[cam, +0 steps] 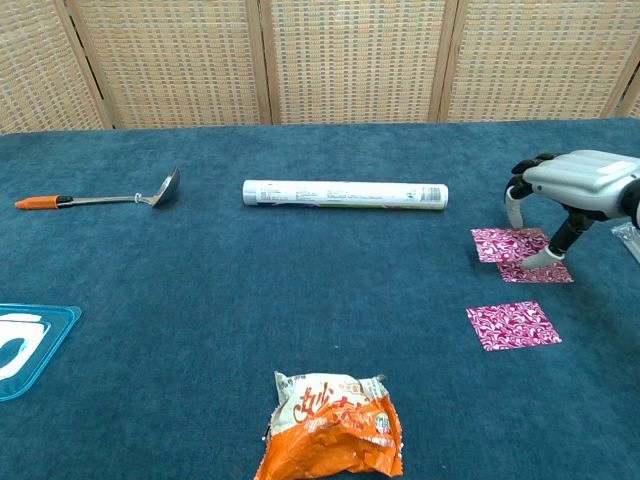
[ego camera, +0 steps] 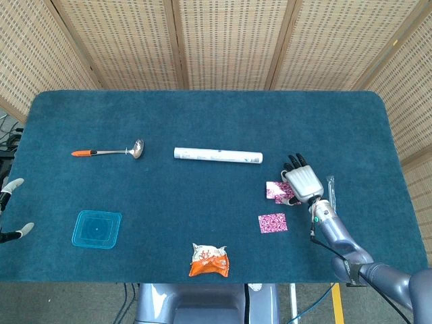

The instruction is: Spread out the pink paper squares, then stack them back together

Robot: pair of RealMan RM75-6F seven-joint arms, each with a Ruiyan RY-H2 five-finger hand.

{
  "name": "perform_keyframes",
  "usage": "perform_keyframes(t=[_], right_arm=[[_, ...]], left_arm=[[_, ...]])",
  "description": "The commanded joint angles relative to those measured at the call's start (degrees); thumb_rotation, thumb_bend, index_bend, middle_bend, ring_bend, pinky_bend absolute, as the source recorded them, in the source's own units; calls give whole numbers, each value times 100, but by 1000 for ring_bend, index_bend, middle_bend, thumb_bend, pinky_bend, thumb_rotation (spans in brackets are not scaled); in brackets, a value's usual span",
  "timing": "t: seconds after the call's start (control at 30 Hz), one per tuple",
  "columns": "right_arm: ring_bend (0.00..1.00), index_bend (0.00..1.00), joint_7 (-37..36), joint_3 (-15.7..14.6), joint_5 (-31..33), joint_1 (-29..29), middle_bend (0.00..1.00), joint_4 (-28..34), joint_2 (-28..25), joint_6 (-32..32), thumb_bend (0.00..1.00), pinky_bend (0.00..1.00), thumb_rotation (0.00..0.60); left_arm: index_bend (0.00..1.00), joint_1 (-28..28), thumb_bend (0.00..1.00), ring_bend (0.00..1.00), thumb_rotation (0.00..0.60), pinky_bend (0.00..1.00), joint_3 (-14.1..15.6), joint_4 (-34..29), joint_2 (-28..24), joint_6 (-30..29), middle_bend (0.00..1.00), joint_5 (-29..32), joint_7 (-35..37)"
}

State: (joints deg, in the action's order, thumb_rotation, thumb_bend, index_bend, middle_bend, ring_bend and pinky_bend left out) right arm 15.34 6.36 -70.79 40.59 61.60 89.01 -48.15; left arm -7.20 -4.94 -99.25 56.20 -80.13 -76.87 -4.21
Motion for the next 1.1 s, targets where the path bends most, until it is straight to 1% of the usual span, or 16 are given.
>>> perform_keyframes(t=[0.03, 0.5, 0.6, 0.9, 0.97, 1.1], right_arm=[[0, 449, -53, -53, -11, -51, 247, -75, -33, 37, 595, 0, 600], [0, 449, -251, -203, -157, -130, 247, -330, -21, 193, 595, 0, 600], [0, 449, -286, -206, -172, -133, 244, -387, 11, 216, 573, 0, 600], [0, 402, -333, -180, -202, -108, 223, -463, 28, 285, 434, 0, 600], [0, 387, -337, -171, -207, -105, 217, -458, 21, 285, 387, 0, 600], [0, 369, -319, -158, -214, -100, 214, -418, -8, 284, 348, 0, 600]], left_arm=[[148, 7, 116, 0, 596, 0, 4, -14, -3, -5, 0, 9, -13], [148, 39, 115, 0, 595, 0, 24, -103, -34, -50, 0, 12, -80], [148, 54, 115, 0, 594, 0, 26, -103, -39, -65, 0, 23, -83], [148, 57, 114, 0, 595, 0, 30, -77, -29, -56, 0, 29, -68], [148, 48, 114, 0, 595, 0, 26, -71, -26, -45, 0, 29, -68], [148, 35, 114, 0, 595, 0, 13, -64, -17, -39, 0, 32, -61]])
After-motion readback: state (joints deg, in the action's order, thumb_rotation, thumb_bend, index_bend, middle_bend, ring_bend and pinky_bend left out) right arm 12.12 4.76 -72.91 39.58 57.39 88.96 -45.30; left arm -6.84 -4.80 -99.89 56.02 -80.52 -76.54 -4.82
